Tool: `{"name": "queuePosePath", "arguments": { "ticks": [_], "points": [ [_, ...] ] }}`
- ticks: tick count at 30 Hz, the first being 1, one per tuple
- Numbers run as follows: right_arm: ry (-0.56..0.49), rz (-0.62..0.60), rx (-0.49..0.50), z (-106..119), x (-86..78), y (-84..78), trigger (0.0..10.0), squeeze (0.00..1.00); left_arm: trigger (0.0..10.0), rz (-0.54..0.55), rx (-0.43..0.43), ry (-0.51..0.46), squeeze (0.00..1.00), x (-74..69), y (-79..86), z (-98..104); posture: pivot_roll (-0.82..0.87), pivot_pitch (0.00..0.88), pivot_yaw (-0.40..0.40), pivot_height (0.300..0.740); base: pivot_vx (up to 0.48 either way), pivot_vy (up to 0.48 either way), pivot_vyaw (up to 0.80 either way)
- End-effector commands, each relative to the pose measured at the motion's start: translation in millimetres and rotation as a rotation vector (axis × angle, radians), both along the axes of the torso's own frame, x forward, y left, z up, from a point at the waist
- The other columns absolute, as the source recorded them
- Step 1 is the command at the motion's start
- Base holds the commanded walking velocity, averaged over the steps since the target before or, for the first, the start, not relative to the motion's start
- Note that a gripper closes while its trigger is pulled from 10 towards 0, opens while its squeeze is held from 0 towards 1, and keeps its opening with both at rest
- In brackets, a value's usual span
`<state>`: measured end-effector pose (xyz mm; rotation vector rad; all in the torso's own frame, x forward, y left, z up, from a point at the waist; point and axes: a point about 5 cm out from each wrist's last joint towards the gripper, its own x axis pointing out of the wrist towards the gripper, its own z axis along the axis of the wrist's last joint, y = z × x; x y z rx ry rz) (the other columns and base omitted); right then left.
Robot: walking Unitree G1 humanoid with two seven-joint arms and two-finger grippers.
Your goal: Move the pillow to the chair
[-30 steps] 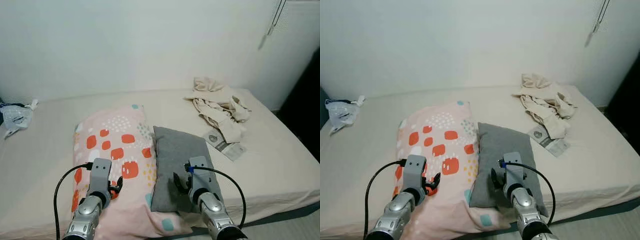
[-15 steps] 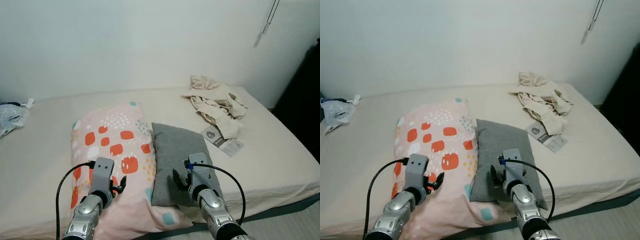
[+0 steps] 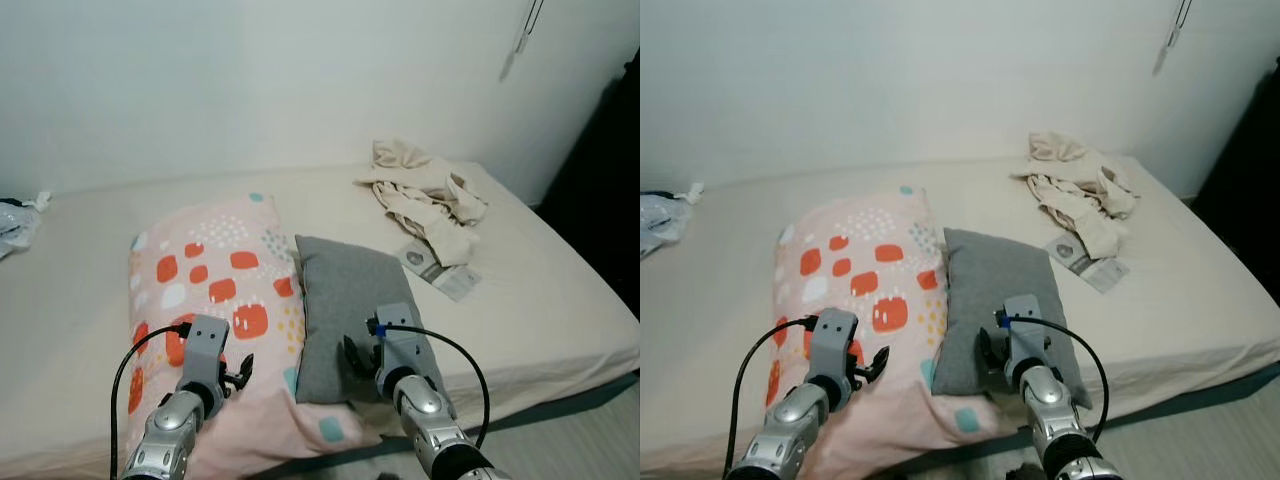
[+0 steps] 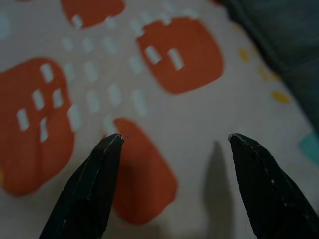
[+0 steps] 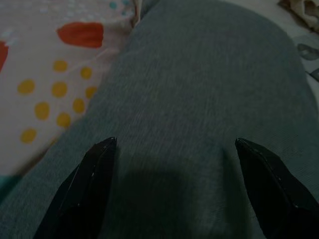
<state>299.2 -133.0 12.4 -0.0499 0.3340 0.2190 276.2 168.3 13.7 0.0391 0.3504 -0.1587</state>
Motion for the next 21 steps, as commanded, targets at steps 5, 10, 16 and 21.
{"name": "queuePosePath", "arguments": {
  "ticks": [5, 10, 16, 21],
  "points": [
    [-0.01, 0.007, 0.023, 2.2, 1.3, 1.3, 10.0, 0.0, 10.0, 0.07, 0.02, 0.037, 0.0, -1.3, 10.8, -4.7, 0.02, 0.085, 0.011, 0.637, 0.0, 0.0, 0.0],
    [-0.02, -0.002, 0.026, 4.5, 3.2, -0.9, 10.0, 0.0, 10.0, -0.001, -0.033, 0.021, 0.0, -1.6, 3.6, -0.9, 0.02, 0.09, 0.009, 0.612, 0.0, 0.0, 0.0],
    [-0.064, -0.02, 0.031, 10.9, 6.9, -3.5, 10.0, 0.0, 10.0, -0.159, -0.139, 0.016, 0.0, -3.7, -8.6, 6.6, 0.02, 0.091, 0.014, 0.612, 0.0, 0.0, 0.0],
    [-0.081, -0.025, 0.04, 13.0, 7.4, -5.0, 10.0, 0.0, 10.0, -0.2, -0.184, 0.014, 0.0, -4.3, -10.6, 10.0, 0.01, 0.091, 0.016, 0.597, 0.0, 0.0, 0.0]
  ]
}}
